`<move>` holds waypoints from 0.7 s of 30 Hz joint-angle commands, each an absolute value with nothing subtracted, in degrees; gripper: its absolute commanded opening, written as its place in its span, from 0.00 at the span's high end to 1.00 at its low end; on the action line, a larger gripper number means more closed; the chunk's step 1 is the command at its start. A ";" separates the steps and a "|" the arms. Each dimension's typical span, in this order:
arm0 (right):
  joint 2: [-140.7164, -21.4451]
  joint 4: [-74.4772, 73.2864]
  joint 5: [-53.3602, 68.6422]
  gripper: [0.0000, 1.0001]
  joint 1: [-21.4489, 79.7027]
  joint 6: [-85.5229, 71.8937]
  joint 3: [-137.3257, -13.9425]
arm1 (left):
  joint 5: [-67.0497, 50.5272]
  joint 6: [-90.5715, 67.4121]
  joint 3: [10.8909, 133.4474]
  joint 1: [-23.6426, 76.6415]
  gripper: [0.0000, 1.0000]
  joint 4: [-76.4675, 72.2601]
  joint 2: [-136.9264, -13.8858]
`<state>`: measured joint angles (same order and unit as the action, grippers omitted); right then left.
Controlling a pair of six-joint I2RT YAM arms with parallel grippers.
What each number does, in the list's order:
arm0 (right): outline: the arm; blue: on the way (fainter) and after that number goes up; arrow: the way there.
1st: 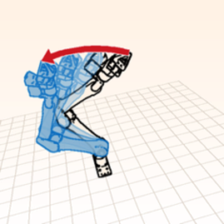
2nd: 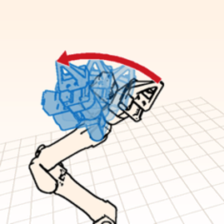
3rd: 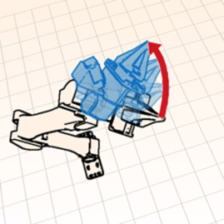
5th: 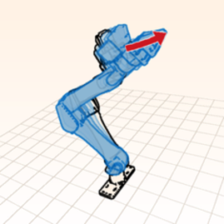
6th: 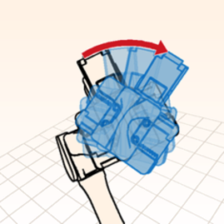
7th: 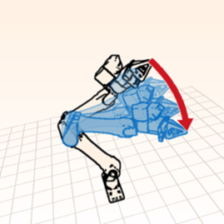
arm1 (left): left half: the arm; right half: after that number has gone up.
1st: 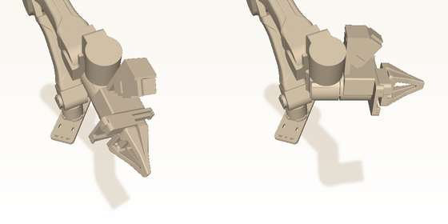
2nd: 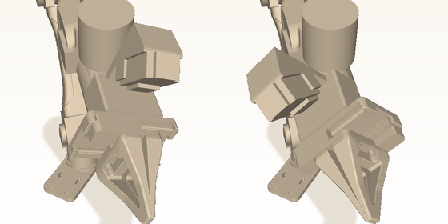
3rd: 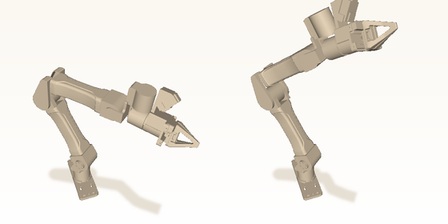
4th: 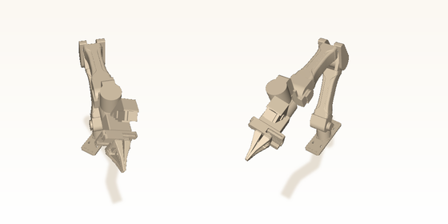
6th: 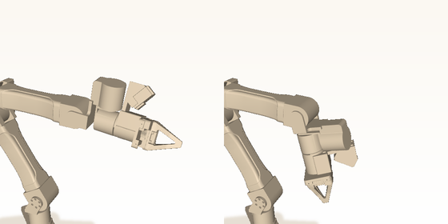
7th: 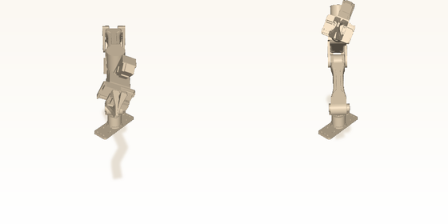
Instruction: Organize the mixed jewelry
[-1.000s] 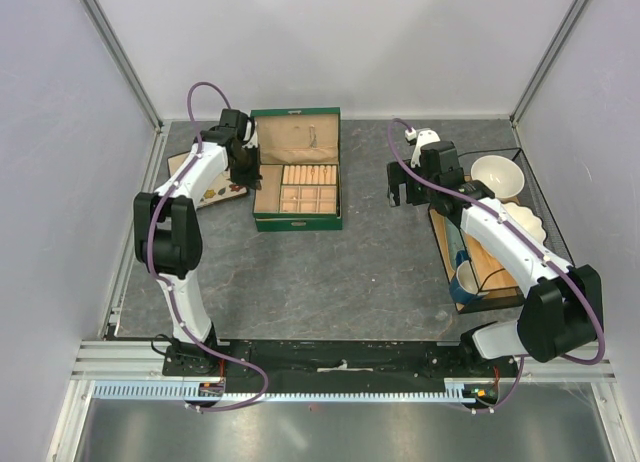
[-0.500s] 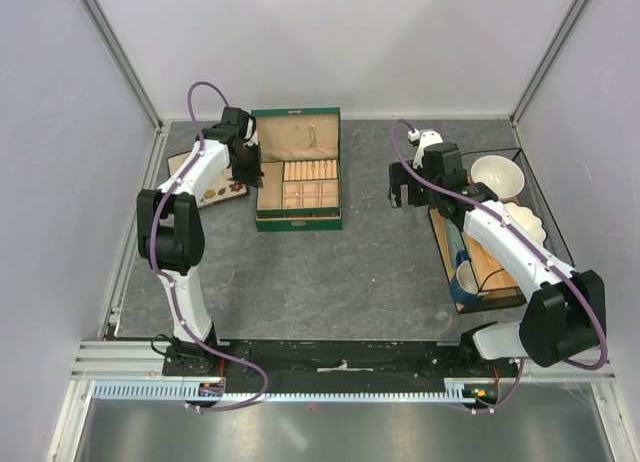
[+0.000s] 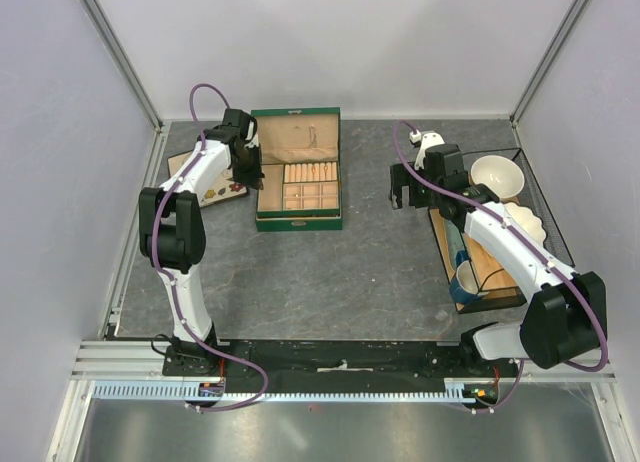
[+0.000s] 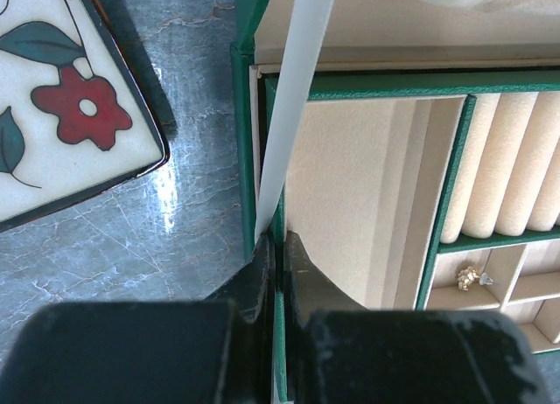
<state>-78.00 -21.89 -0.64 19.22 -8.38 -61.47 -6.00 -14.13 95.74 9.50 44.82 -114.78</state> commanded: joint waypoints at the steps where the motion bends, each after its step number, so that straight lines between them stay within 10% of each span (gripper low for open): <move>1: -76.64 -20.48 -0.18 0.02 18.90 -9.32 -61.35 | -5.98 -15.73 97.74 9.40 0.98 43.77 -115.31; 21: -76.03 -20.13 1.30 0.02 18.19 -9.58 -60.21 | -5.80 -15.12 97.82 10.19 0.98 43.51 -114.61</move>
